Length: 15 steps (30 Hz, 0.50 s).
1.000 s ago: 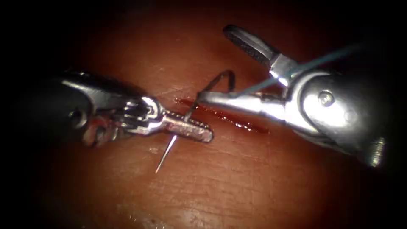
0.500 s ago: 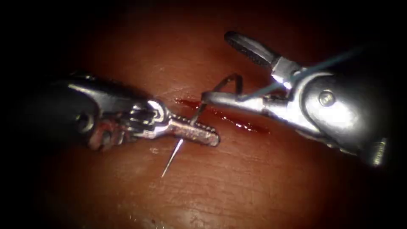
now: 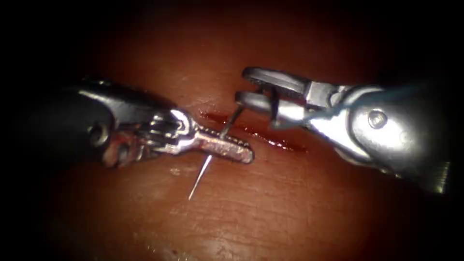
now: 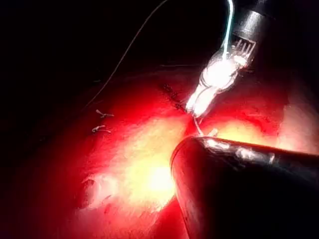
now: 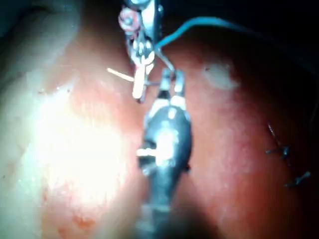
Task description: Wound Closure
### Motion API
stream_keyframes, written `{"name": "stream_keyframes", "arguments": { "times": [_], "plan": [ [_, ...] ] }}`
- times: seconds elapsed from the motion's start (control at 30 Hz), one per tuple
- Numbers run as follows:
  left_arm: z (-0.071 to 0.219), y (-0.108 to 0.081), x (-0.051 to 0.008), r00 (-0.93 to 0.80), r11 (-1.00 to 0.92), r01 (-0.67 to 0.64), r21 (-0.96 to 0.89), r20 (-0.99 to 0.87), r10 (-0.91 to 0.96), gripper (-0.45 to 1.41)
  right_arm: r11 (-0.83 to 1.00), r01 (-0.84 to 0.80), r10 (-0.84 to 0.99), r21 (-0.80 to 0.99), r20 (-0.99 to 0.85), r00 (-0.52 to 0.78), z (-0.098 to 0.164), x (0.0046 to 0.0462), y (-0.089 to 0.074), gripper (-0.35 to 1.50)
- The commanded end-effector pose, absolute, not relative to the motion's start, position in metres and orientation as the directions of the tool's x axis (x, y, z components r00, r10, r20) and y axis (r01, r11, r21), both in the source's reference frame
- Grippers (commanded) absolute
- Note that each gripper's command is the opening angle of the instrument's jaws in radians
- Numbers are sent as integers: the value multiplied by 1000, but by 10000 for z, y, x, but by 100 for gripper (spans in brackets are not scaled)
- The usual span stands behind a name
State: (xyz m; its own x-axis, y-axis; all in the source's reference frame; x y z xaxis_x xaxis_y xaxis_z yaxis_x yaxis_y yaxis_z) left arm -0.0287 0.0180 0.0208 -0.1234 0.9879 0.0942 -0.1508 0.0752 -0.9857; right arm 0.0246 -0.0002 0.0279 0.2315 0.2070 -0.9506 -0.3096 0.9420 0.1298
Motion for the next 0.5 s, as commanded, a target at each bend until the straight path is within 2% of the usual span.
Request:
{"name": "stream_keyframes", "arguments": {
  "times": [0.03, 0.1, 0.13, 0.17, 0.23, 0.27, 0.5],
  "plan": [
    [214, 186, -295, -110, 47, -155, -987, 65, 992, -42, 944, -307, 200, 122, -951, 235, 285, 252, 1, -35],
    [214, 188, -296, -107, -48, -166, -985, -30, 994, 61, 945, -304, 202, 123, -949, 243, 287, 251, 2, -35],
    [216, 190, -296, -112, -103, -187, -977, -83, 990, 106, 946, -301, 198, 118, -948, 250, 289, 250, 3, -35],
    [217, 191, -294, -118, -140, -206, -968, -117, 986, 118, 946, -301, 197, 118, -948, 250, 290, 249, 3, -35],
    [218, 192, -289, -130, -219, -231, -948, -192, 973, 123, 949, -296, 188, 107, -947, 260, 292, 249, 5, -35],
    [221, 193, -274, -187, -333, -264, -905, -290, 938, 123, 958, -278, 155, 72, -944, 291, 298, 247, 10, -35],
    [235, 191, -252, -326, -499, -297, -814, -405, 854, 121, 973, -229, 86, 2, -930, 358, 310, 241, 26, -35]
  ]
}}
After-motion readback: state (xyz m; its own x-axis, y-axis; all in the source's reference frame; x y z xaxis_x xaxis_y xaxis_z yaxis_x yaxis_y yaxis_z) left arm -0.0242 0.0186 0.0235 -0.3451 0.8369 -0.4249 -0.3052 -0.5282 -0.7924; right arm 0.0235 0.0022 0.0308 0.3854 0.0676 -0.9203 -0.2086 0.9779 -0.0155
